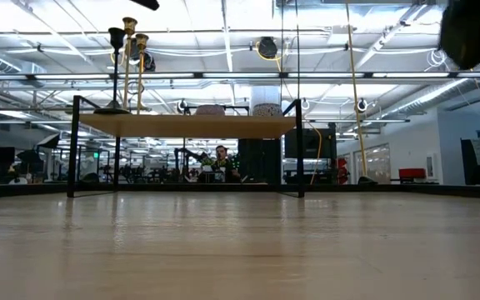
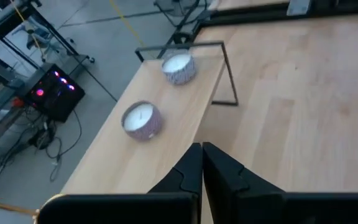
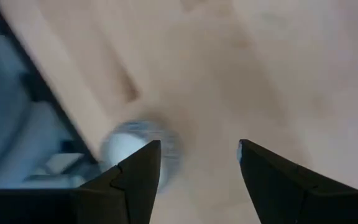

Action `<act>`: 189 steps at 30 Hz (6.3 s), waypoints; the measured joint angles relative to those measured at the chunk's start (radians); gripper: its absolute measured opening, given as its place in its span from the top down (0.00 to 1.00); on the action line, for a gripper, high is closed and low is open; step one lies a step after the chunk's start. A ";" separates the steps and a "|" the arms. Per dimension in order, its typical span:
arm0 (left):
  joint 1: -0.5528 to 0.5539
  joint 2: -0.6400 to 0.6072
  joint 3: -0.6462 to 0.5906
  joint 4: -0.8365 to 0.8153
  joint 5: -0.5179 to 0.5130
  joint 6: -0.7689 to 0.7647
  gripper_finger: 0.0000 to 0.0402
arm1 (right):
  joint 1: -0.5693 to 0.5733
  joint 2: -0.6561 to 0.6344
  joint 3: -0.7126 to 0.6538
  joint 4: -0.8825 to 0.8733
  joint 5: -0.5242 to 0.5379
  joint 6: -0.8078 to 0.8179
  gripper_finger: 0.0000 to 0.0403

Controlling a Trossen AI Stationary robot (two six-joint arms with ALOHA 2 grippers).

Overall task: Pick & Place candle stick holders
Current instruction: Put the blue white candle bottle on the shelf, then return to Home Position

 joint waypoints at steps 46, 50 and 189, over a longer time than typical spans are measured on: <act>-0.001 -0.007 0.000 0.093 -0.021 0.102 0.95 | -0.190 0.012 -0.046 0.175 0.115 -0.613 0.99; -0.002 -0.009 0.000 0.039 -0.104 0.097 0.95 | -0.288 -0.009 0.027 0.166 0.200 -0.861 1.00; -0.415 -0.327 -0.280 -0.215 -0.406 -0.580 0.95 | -0.746 -0.364 0.052 0.328 0.109 -1.520 0.92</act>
